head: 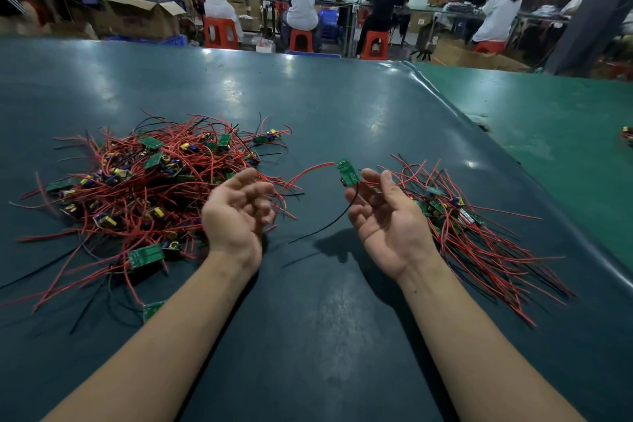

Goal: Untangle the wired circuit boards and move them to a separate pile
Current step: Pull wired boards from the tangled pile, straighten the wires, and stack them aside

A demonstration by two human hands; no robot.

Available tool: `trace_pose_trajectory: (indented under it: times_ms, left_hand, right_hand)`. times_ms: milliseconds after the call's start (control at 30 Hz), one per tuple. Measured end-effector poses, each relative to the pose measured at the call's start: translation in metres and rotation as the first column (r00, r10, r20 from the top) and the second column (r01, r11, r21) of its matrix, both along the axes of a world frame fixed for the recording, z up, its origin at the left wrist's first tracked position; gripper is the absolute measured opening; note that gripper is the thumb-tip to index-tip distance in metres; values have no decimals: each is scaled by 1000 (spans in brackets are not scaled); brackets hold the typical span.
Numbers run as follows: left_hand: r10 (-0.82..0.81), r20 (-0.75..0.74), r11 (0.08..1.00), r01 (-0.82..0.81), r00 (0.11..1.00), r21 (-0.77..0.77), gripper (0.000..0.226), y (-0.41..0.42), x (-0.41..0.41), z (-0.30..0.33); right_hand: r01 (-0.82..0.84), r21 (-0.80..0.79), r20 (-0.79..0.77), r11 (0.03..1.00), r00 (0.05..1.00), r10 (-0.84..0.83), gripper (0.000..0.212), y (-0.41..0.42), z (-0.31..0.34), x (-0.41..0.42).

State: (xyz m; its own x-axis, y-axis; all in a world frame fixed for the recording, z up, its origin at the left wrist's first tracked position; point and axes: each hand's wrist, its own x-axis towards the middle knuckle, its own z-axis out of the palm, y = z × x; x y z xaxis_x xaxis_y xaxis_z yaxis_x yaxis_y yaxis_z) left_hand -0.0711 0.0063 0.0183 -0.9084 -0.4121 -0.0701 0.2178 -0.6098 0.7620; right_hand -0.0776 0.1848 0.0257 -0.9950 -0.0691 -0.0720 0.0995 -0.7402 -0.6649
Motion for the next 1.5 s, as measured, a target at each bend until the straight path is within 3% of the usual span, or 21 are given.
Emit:
trace_pose_trajectory:
  times_ms: [133,200,267,333,467,600,733,767,833,900,1000,1167,1500]
  left_hand:
    - [177,-29,900,-173,984,-399,9,13,1,-5]
    - [257,-77,838,-262,963,-479,20,10,3,-8]
    - [281,-146,708,-307,949,-636,24,9,4,-10]
    - [153,-195,582,-248,969,-774,39,14,6,-13]
    - [-269,-92,585,87,959,-806,38,23,13,-12]
    - [-225,-85,669,90,971,-738,25,19,7,-10]
    - [-217,-163,851,105,962,-514,13,22,8,-7]
    - [-230,-176,860,115,957,-497,13,22,8,-7]
    - [-254,-184,846,126,949,-518,13,24,8,-7]
    - [-266,-173,832,135,948,-538,12,25,8,-8]
    - [-286,-159,820,155,945,-551,12,24,8,-7]
    - [-332,-147,799,196,932,-568,13,26,9,-5]
    - [-277,-164,770,116,947,-627,6,27,9,-6]
  right_hand:
    - [42,10,-23,999,999,-42,24,-2,-1,0]
    - [118,-36,-64,992,991,-120,19,0,2,0]
    - [214,-18,-125,977,969,-214,16,4,5,-2]
    - [304,91,-233,948,932,-276,18,2,5,-1]
    - [478,478,-548,737,818,-176,17,-11,-6,8]
    - [510,625,-641,591,768,16,15,-19,-16,12]
    - [547,670,-609,502,792,-49,33,-20,-18,8]
    - [518,694,-550,500,830,-97,37,-18,-17,8]
    - [402,725,-415,560,903,-111,25,-15,-14,7]
    - [274,691,-346,668,938,-27,9,-16,-12,8]
    - [142,581,-306,801,950,54,14,-19,-10,10]
    - [170,521,-274,837,961,-25,20,-18,-6,10]
    - [206,442,-160,873,976,-149,16,-19,-3,8]
